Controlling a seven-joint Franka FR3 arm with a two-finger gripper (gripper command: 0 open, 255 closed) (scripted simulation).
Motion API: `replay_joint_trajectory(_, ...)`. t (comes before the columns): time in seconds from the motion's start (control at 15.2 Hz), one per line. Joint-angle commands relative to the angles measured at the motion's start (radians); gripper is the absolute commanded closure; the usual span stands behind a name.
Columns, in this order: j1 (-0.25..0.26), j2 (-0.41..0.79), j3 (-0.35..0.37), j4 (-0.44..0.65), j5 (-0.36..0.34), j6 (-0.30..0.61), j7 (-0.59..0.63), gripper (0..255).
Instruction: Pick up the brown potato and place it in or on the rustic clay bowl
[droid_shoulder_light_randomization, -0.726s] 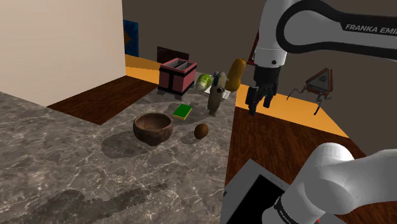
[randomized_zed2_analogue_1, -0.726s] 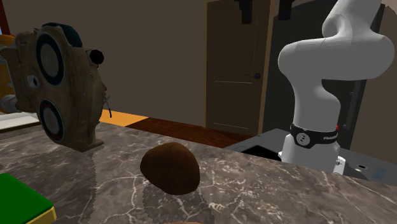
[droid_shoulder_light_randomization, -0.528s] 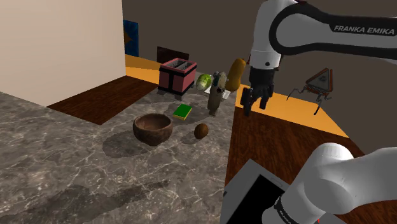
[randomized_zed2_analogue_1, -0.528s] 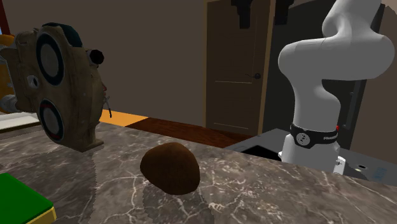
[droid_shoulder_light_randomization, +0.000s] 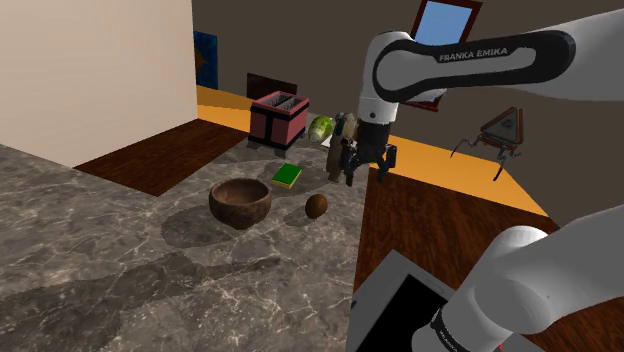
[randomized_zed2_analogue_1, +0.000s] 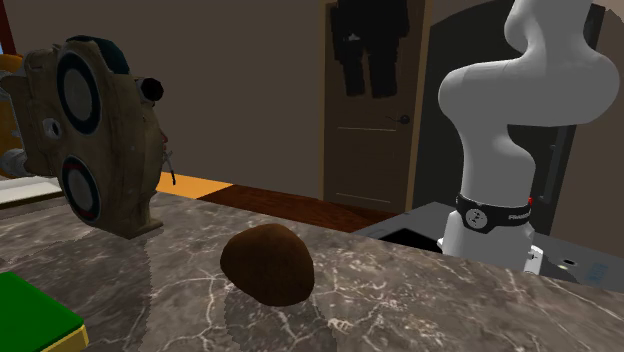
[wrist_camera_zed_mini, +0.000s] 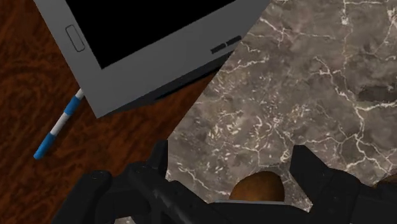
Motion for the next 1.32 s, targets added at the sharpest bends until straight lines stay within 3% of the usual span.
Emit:
replay_joint_trajectory(0.0, -0.011, 0.082, -0.001, 0.016, 0.034, 0.068, 0.055, 0)
replay_joint_trajectory(0.79, -0.068, 0.515, -0.055, 0.174, 0.248, 0.359, 0.265, 0)
replay_joint_trajectory(1.25, -0.056, 0.555, -0.042, 0.122, 0.272, 0.451, 0.252, 0)
